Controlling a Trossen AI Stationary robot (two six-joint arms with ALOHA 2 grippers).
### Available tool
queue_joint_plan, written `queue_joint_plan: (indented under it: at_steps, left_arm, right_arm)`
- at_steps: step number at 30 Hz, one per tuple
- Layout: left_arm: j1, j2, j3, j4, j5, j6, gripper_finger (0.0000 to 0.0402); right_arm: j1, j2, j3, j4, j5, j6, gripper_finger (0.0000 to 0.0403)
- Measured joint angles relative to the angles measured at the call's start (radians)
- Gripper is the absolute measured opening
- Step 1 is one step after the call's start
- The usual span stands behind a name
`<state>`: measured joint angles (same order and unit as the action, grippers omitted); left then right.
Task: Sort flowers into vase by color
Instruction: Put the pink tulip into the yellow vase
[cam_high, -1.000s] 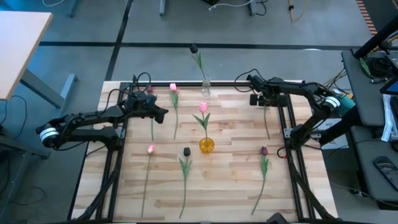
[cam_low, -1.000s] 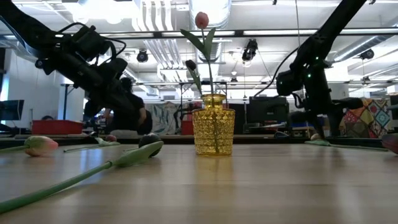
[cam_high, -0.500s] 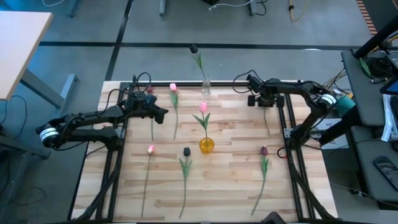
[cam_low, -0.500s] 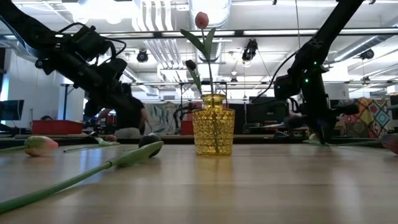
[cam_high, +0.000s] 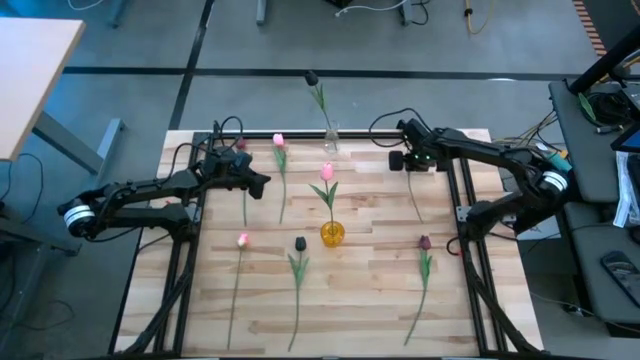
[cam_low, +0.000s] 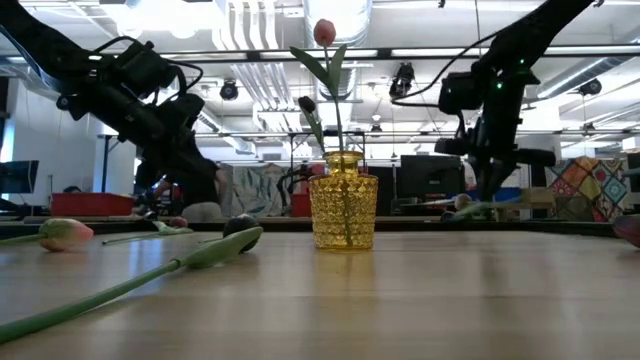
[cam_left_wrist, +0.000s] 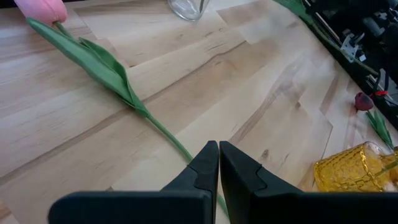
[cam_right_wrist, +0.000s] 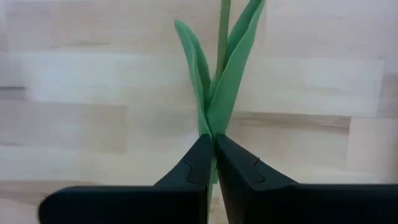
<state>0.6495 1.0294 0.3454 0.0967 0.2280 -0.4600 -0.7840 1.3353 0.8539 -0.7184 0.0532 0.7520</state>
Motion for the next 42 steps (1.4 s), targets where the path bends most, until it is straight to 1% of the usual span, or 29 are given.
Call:
queue_joint_plan:
  at_steps: [3,7,9,12,14,17,21,24,28,32,36,39,42]
  left_arm:
    - [0.000,0.000,0.000,0.000,0.000,0.000,0.0000]
    - [0.000,0.000,0.000,0.000,0.000,-0.001,0.0000]
    - [0.000,0.000,0.000,0.000,0.000,-0.005,0.0000]
    - [0.000,0.000,0.000,0.000,0.001,-0.013,0.0000]
    - [0.000,0.000,0.000,0.000,0.001,-0.017,0.0000]
    - [0.000,0.000,0.000,0.000,0.001,-0.019,0.0000]
    - [0.000,0.000,0.000,0.000,0.004,-0.021,0.0000]
    - [-0.001,0.000,0.000,0.000,0.011,-0.029,0.0000]
    - [-0.001,0.000,0.000,0.000,0.014,-0.032,0.0000]
    - [-0.001,0.000,0.000,0.000,0.023,-0.043,0.0000]
    - [-0.001,-0.002,0.000,0.007,0.047,-0.057,0.0000]
    - [-0.001,-0.004,0.000,0.017,0.052,-0.049,0.0000]
    - [-0.001,-0.004,0.000,0.053,0.046,-0.038,0.0000]
  right_arm:
    - [0.008,-0.009,0.000,-0.003,-0.012,0.007,0.0049]
    - [0.008,0.008,0.001,-0.005,-0.058,0.009,0.0112]
    - [0.008,0.030,0.001,-0.004,-0.050,0.008,0.0144]
    - [0.007,0.077,0.001,0.001,-0.019,0.003,0.0183]
    - [0.007,0.117,0.001,0.001,0.001,-0.002,0.0198]
    - [0.007,0.184,0.001,0.028,0.007,-0.002,0.0205]
    - [0.008,0.253,0.005,0.092,-0.003,0.011,0.0194]
    - [0.014,0.273,0.006,0.101,-0.005,0.006,0.0167]
    - [0.014,0.252,0.005,0.119,-0.009,-0.044,0.0103]
    - [0.014,0.182,0.002,0.135,-0.022,-0.122,0.0025]
    - [0.014,0.081,0.003,0.152,-0.057,-0.223,0.0015]
    - [0.030,-0.012,0.003,0.205,-0.111,-0.291,0.0014]
    - [0.062,-0.108,0.002,0.253,-0.183,-0.315,0.0013]
